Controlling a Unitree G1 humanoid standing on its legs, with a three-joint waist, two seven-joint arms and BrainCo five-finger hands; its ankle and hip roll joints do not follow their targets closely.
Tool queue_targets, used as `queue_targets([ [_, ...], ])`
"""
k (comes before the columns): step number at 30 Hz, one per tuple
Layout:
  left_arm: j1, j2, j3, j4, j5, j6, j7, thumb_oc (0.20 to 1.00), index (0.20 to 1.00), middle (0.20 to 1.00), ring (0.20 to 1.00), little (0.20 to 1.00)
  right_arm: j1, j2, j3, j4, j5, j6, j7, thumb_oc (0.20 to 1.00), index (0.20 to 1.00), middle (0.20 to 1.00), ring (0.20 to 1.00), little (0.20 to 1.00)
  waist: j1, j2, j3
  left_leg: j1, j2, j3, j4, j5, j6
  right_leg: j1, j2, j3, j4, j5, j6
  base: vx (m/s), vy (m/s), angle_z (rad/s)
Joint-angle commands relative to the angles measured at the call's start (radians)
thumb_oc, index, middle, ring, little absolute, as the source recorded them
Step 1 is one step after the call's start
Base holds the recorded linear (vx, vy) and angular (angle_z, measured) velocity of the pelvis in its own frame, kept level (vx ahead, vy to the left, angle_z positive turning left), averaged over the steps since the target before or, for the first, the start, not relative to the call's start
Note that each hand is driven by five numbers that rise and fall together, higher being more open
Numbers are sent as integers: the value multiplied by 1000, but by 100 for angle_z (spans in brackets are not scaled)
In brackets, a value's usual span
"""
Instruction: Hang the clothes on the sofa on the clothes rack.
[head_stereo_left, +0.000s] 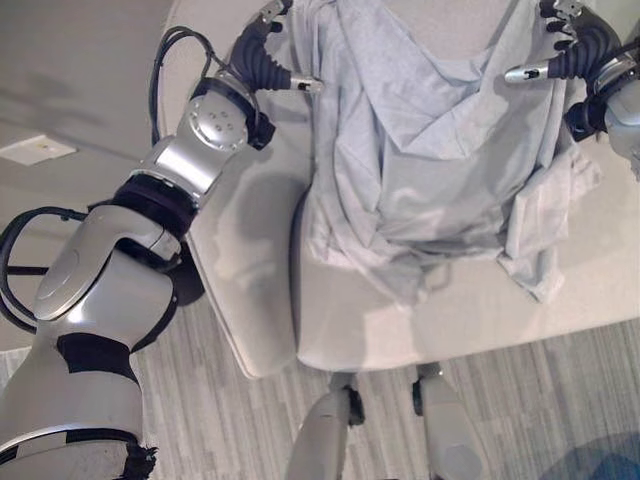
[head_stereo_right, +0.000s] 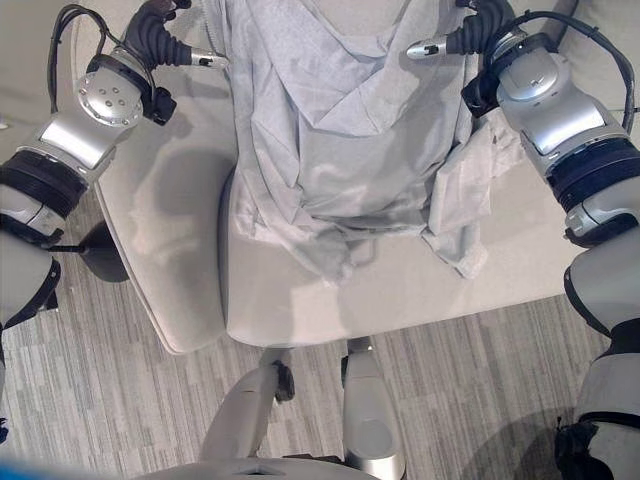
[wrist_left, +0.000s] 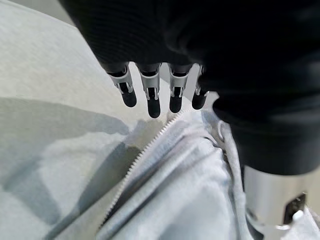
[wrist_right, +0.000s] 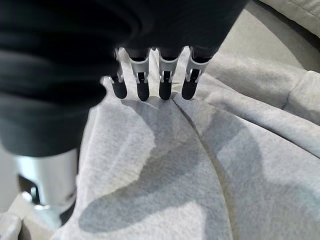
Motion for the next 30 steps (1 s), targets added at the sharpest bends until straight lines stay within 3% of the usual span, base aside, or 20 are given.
queue_targets([
  [1,-123,-8,-45,46,-9,-20,0,1000,1000,1000,1000,1000,-87,-50,-12,36,36,-29,-2,1000,1000,1000,1000,1000,20,-26,-17,36,23,-39,6,-47,-113,-5,-27,33,28,-50,92,0,0,0],
  [30,-155,-128,-74,88,19,5,-15,1000,1000,1000,1000,1000,-88,-15,-14,-33,12,-39,-43,1000,1000,1000,1000,1000,-14,-31,20,-43,27,-28,6,-27,-111,-104,-20,62,48,-38,91,-4,-4,-1],
])
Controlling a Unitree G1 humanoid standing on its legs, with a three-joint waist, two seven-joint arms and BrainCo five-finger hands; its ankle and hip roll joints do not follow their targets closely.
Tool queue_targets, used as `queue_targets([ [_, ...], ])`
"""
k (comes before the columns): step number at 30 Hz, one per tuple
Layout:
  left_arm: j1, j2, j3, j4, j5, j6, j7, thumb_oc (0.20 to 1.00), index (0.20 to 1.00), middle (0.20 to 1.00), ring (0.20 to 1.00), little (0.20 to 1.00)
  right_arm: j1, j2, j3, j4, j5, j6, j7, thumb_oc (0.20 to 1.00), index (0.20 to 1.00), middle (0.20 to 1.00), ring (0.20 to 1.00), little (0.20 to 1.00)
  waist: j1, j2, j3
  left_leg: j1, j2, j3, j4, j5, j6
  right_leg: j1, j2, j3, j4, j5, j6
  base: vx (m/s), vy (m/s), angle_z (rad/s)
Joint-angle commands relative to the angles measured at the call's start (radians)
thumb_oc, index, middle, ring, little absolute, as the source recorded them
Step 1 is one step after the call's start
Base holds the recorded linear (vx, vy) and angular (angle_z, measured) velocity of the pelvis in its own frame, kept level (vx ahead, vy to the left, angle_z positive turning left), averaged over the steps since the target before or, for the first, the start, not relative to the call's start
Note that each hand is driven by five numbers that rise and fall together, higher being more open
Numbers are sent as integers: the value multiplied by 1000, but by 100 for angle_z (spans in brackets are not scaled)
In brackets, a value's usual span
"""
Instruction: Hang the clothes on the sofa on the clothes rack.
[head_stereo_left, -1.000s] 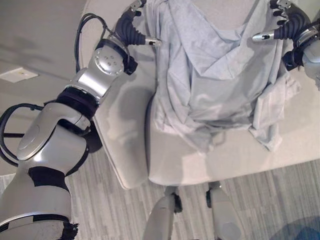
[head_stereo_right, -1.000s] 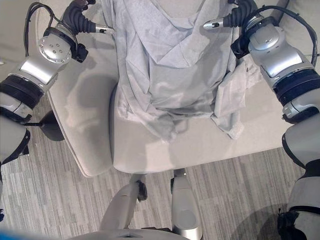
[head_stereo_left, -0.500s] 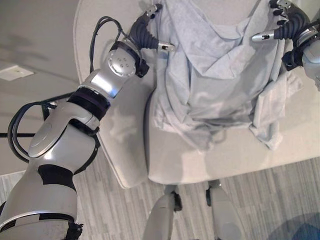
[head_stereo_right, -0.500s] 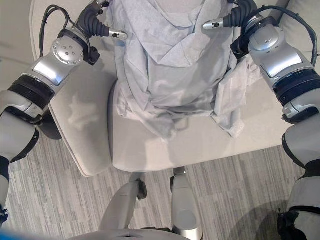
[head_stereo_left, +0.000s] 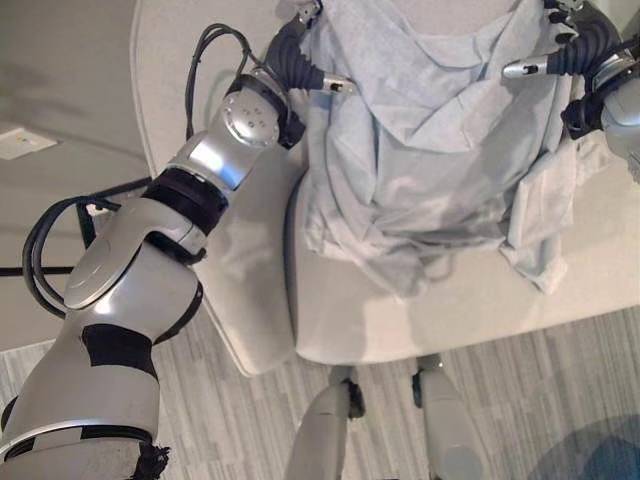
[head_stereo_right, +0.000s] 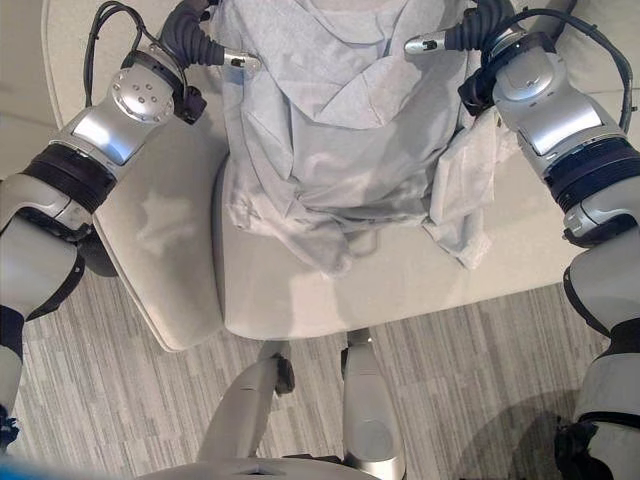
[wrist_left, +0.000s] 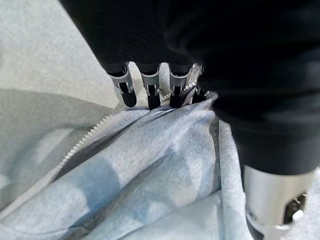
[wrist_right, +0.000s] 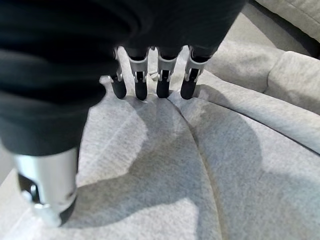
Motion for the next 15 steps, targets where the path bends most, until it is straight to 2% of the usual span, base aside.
queue_targets([
  [1,-121,-36,-66,69,7,-26,-7,1000,1000,1000,1000,1000,-90,-15,-10,-13,22,-42,5,1000,1000,1000,1000,1000,-8,-31,21,14,35,-41,6,-29,-114,-39,-17,38,49,-48,83,0,0,0],
  [14,-108,-57,-72,47,-30,-29,-23,1000,1000,1000,1000,1000,-136,23,79,-33,73,-44,64,1000,1000,1000,1000,1000,1,-41,29,11,40,-45,6,-21,-117,-47,-9,36,60,-52,77,-1,-3,-1],
  [15,-107,-58,-75,43,-37,-29,-29,937,937,937,937,937,-137,27,83,-32,76,-43,68,1000,1000,1000,1000,1000,1,-40,30,12,40,-44,6,-21,-117,-48,-8,36,62,-52,76,0,0,0],
])
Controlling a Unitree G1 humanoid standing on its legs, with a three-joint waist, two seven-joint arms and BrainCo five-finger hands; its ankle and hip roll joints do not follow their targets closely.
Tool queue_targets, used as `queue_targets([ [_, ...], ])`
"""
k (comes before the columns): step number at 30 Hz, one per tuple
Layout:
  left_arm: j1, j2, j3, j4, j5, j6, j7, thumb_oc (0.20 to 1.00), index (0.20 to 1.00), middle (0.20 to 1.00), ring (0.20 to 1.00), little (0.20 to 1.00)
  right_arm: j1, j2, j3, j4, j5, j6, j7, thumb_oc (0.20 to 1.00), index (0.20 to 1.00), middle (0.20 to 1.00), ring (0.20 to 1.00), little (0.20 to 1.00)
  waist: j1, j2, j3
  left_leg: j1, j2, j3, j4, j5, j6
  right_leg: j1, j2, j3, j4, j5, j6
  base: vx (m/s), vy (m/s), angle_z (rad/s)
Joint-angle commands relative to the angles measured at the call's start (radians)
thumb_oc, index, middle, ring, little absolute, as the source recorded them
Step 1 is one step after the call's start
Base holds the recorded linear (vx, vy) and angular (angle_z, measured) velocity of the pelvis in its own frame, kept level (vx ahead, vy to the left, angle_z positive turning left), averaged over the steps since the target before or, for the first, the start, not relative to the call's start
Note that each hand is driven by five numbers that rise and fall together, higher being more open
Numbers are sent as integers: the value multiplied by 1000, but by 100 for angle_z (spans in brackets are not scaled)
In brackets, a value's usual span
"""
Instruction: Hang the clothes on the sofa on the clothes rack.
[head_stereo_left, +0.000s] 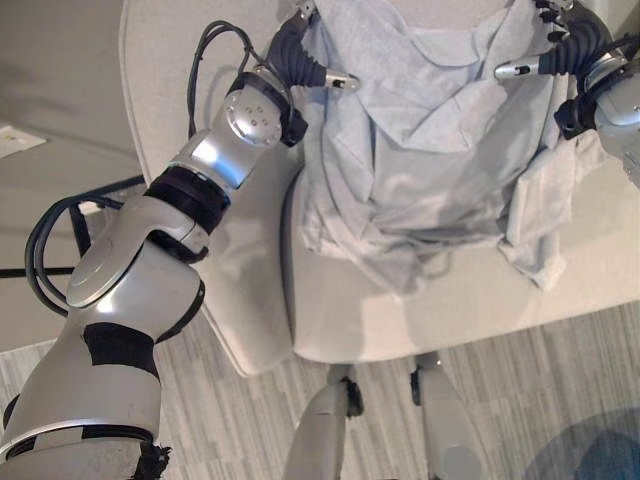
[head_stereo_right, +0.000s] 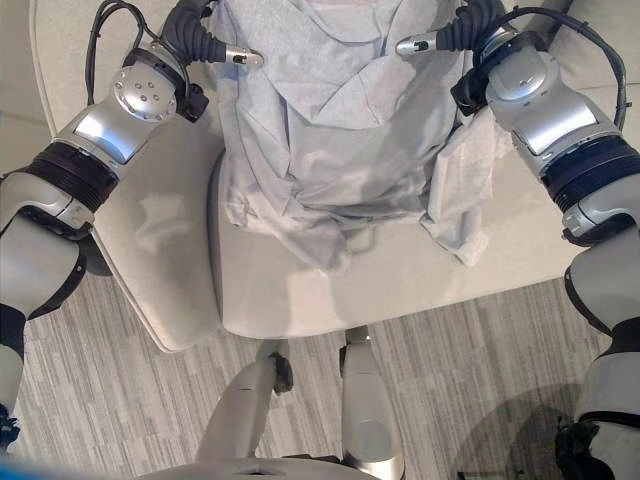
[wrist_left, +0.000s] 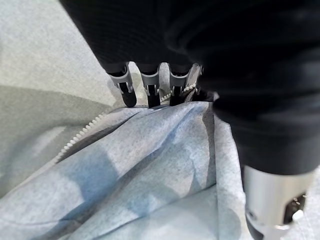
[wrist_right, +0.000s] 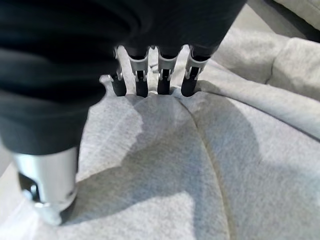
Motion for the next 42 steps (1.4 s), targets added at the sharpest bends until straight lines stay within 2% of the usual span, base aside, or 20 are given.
queue_targets([
  [1,-100,-50,-75,43,-33,-30,-41,642,642,642,642,642,-108,27,19,-6,34,-42,58,1000,1000,1000,1000,1000,5,-30,32,27,42,-52,6,-22,-118,-30,-9,31,62,-57,74,0,0,0],
  [3,-103,-52,-86,42,-52,-29,-55,200,200,200,200,200,-119,40,35,-1,42,-40,72,1000,1000,1000,1000,1000,7,-30,34,27,42,-53,6,-19,-119,-30,-8,29,62,-56,73,0,0,0],
  [4,-105,-55,-88,43,-58,-30,-59,200,200,200,200,200,-125,45,44,6,44,-39,78,1000,1000,1000,1000,1000,8,-30,34,27,40,-53,6,-19,-119,-30,-8,30,62,-55,73,0,0,0],
  [5,-106,-55,-90,44,-62,-30,-64,200,200,200,200,200,-128,49,49,6,48,-37,84,843,843,843,843,843,8,-30,34,27,40,-54,6,-19,-119,-30,-8,30,61,-55,73,-33,-3,-1],
  [6,-108,-52,-97,36,-71,-30,-70,200,200,200,200,200,-137,51,66,1,55,-34,92,200,200,200,200,200,10,-31,34,27,40,-55,6,-17,-120,-29,-8,28,61,-53,73,-36,-9,-1],
  [9,-109,-52,-99,29,-76,-31,-75,200,200,200,200,200,-138,43,71,-14,66,-35,99,200,200,200,200,200,10,-32,35,28,40,-56,6,-16,-121,-28,-7,28,60,-53,74,-11,-2,0],
  [18,-93,-36,-65,-8,-76,-37,-68,200,200,200,200,200,-46,-2,-58,-132,69,-80,51,200,200,200,200,200,8,-38,32,50,46,-58,6,-18,-121,-4,-5,28,65,-65,76,-4,-1,0],
  [22,-86,-27,-46,-21,-79,-41,-60,200,200,200,200,200,11,2,-138,-181,61,-103,23,200,200,200,200,200,8,-41,28,59,49,-58,6,-22,-122,6,-5,27,67,-68,77,0,0,0],
  [23,-76,-18,-31,-36,-80,-44,-53,200,200,200,200,200,59,3,-204,-229,50,-120,-3,200,200,200,200,200,5,-41,25,66,52,-56,6,-24,-122,12,-4,26,70,-73,77,0,0,0],
  [27,-39,4,13,-77,-77,-51,-36,200,200,200,200,200,179,10,-342,-336,-2,-148,-53,200,200,200,200,200,0,-43,15,90,59,-54,6,-32,-120,33,-3,24,84,-93,76,0,0,0],
  [28,-39,4,11,-78,-77,-51,-36,200,200,200,200,200,184,10,-347,-339,-3,-147,-54,200,200,200,200,200,2,-44,15,90,59,-54,6,-32,-120,34,-3,24,84,-93,76,0,0,0],
  [30,8,27,61,-131,-63,-60,-16,200,200,200,200,200,323,18,-502,-434,-52,-173,-100,200,200,200,200,200,-5,-42,0,124,68,-55,6,-43,-120,64,-1,22,98,-116,75,41,-24,1],
  [31,114,49,158,-231,-48,-76,15,200,200,200,200,200,529,57,-706,-574,-147,-186,-137,200,200,200,200,200,-7,-49,-26,194,79,-56,6,-66,-122,137,1,16,110,-151,70,72,-45,3],
  [32,115,49,157,-232,-48,-75,15,200,200,200,200,200,534,57,-710,-578,-148,-184,-138,200,200,200,200,200,-6,-51,-28,191,79,-56,6,-62,-122,135,0,16,109,-147,70,107,-60,5],
  [38,404,94,392,-464,-28,-110,57,200,200,200,200,200,810,165,-947,-710,-250,-196,-137,200,200,200,200,200,10,-53,-110,304,98,-56,6,-95,-127,260,12,-12,88,-183,55,98,-48,17],
  [39,473,99,447,-503,-27,-115,61,200,200,200,200,200,846,185,-975,-729,-265,-196,-132,200,200,200,200,200,14,-55,-126,324,103,-55,6,-100,-129,284,18,-14,84,-190,53,179,-175,18],
  [40,648,110,601,-622,-12,-129,64,200,200,200,200,200,938,219,-1030,-758,-301,-189,-100,200,200,200,200,200,35,-67,-181,383,125,-60,9,-110,-131,355,37,-31,79,-214,42,187,-195,12],
  [42,736,119,672,-674,2,-127,62,200,200,200,200,200,984,231,-1054,-785,-314,-187,-81,200,200,200,200,200,47,-71,-208,408,138,-65,13,-113,-136,390,50,-39,81,-230,36,131,-149,10],
])
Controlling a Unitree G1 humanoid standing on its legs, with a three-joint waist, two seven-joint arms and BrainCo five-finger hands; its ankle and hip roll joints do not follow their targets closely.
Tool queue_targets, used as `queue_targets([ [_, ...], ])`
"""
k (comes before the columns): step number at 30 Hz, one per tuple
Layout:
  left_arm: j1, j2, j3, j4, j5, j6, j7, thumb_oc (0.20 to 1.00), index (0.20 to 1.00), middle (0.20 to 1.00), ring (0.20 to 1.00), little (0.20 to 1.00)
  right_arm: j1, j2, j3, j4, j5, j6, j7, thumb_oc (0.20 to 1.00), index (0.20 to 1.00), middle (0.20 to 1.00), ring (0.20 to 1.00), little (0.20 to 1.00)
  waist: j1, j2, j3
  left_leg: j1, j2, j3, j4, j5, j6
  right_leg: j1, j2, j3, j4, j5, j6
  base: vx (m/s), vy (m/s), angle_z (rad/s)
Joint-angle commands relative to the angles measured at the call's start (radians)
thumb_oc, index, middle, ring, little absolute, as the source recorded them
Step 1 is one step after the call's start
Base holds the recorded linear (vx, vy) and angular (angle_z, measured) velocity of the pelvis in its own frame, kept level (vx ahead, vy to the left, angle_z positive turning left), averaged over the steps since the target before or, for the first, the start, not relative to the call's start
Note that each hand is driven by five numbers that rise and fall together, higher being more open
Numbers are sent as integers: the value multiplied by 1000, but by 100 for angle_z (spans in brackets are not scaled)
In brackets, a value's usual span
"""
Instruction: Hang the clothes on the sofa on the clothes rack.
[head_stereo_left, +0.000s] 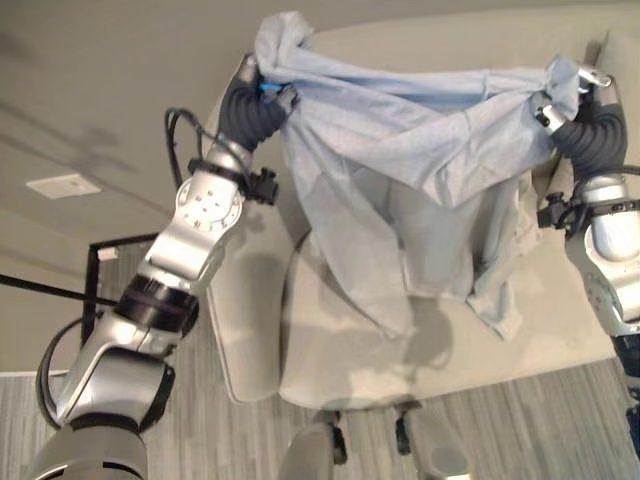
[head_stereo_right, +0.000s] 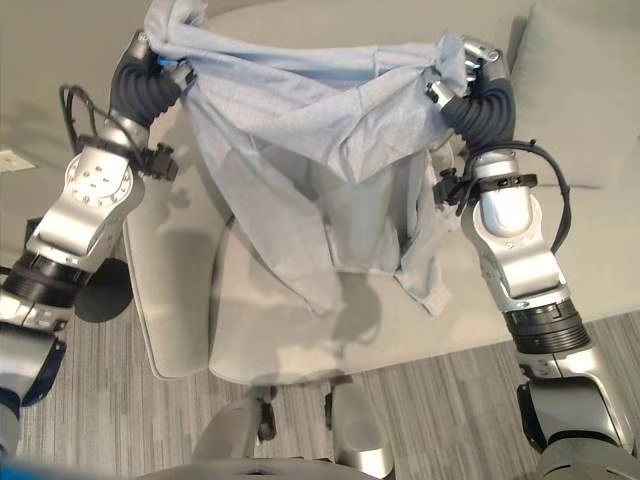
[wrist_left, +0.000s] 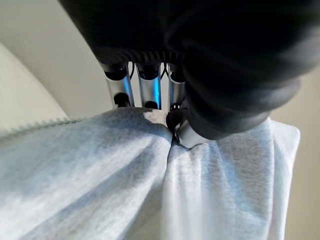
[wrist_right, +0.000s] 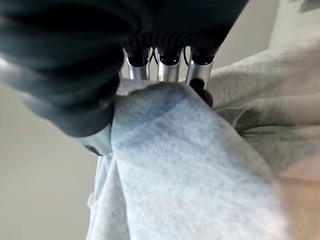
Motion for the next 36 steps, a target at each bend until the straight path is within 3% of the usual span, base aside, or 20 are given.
queue_targets([
  [1,-24,30,57,123,38,-72,41,200,200,200,200,200,29,-23,-77,35,-37,-68,18,200,200,200,200,200,26,8,-178,62,83,-6,17,-61,-77,9,8,18,79,-180,79,90,-88,18],
  [5,134,29,186,30,60,-75,33,200,200,200,200,200,92,-5,-105,-29,-36,-70,66,200,200,200,200,200,62,-1,-211,65,96,-47,12,-30,-96,67,31,-20,63,-204,62,-11,-91,30],
  [7,149,21,200,26,66,-77,35,200,200,200,200,200,94,-4,-110,-39,-37,-77,69,200,200,200,200,200,69,-5,-207,51,99,-46,19,-20,-97,74,30,-38,64,-212,60,-111,-25,40],
  [11,230,9,261,-23,70,-87,17,200,200,200,200,200,100,-27,-114,-96,-104,-78,70,200,200,200,200,200,84,-20,-206,64,138,58,129,-69,-80,114,-10,-137,90,-221,60,-92,49,75],
  [12,247,8,273,-34,68,-97,14,200,200,200,200,200,90,-43,-110,-112,-148,-81,67,200,200,200,200,200,86,-27,-207,93,173,81,174,-97,-84,129,-38,-177,92,-221,67,-109,88,55],
  [13,247,8,274,-34,68,-97,14,200,200,200,200,200,88,-43,-109,-111,-148,-81,66,200,200,200,200,200,84,-27,-207,90,172,79,174,-93,-84,127,-38,-178,91,-218,66,-94,105,64],
  [15,269,7,290,-39,62,-101,11,200,200,200,200,200,86,-44,-106,-125,-162,-88,63,200,200,200,200,200,81,-32,-219,127,226,106,192,-104,-89,129,-69,-223,92,-213,75,-79,135,72],
  [17,291,2,300,-49,52,-104,5,200,200,200,200,200,95,-40,-110,-147,-179,-89,66,200,200,200,200,200,74,-29,-230,158,285,138,202,-79,-107,128,-100,-263,92,-207,86,-69,173,66],
  [18,294,2,301,-51,52,-103,4,200,200,200,200,200,96,-39,-110,-148,-180,-88,66,200,200,200,200,200,71,-28,-231,159,287,136,200,-78,-108,130,-98,-265,91,-208,86,-66,253,61],
  [19,308,5,312,-60,51,-109,0,200,200,200,200,200,105,-40,-119,-172,-197,-89,73,200,200,200,200,200,67,-23,-246,184,337,166,207,-29,-131,132,-127,-305,86,-195,97,-81,312,87],
  [20,329,0,319,-63,35,-117,-9,200,200,200,200,200,114,-29,-117,-185,-193,-92,86,200,200,200,200,200,69,-11,-254,203,349,168,202,-31,-144,133,-140,-330,82,-185,108,-76,374,96],
  [23,345,6,327,-98,42,-105,-28,200,200,200,200,200,123,11,-128,-216,-207,-100,95,200,200,200,200,200,76,2,-280,225,312,170,135,-102,-153,134,-177,-363,63,-135,132,-69,318,74],
  [26,326,13,305,-97,51,-107,-35,200,200,200,200,200,126,36,-123,-224,-224,-102,95,200,200,200,200,200,82,-5,-282,215,269,165,94,-126,-144,118,-215,-368,53,-97,156,-135,369,70],
  [28,283,12,265,-90,63,-112,-35,200,200,200,200,200,116,60,-120,-224,-275,-91,77,200,200,200,200,200,90,-11,-266,201,187,136,33,-155,-121,82,-289,-374,36,-22,199,-240,518,70],
  [30,265,17,252,-86,67,-115,-33,200,200,200,200,200,111,67,-125,-218,-300,-89,63,200,200,200,200,200,93,-22,-263,182,153,125,21,-158,-107,67,-317,-370,27,7,212,-144,324,99],
  [31,242,19,225,-80,77,-114,-34,200,200,200,200,200,109,82,-129,-207,-333,-82,47,200,200,200,200,200,97,-30,-259,162,110,106,11,-168,-86,47,-344,-347,23,24,220,-65,232,74],
  [35,242,19,225,-80,77,-114,-34,200,200,200,200,200,109,83,-130,-207,-333,-82,47,200,200,200,200,200,97,-30,-259,162,110,106,11,-168,-86,47,-344,-347,23,24,220,-21,188,23],
  [36,232,-8,179,-93,89,-110,-53,200,200,200,200,200,107,81,-128,-187,-370,-60,37,200,200,200,200,200,52,-30,-229,151,31,32,11,-176,-31,-4,-264,-103,105,-26,187,-21,613,-4],
])
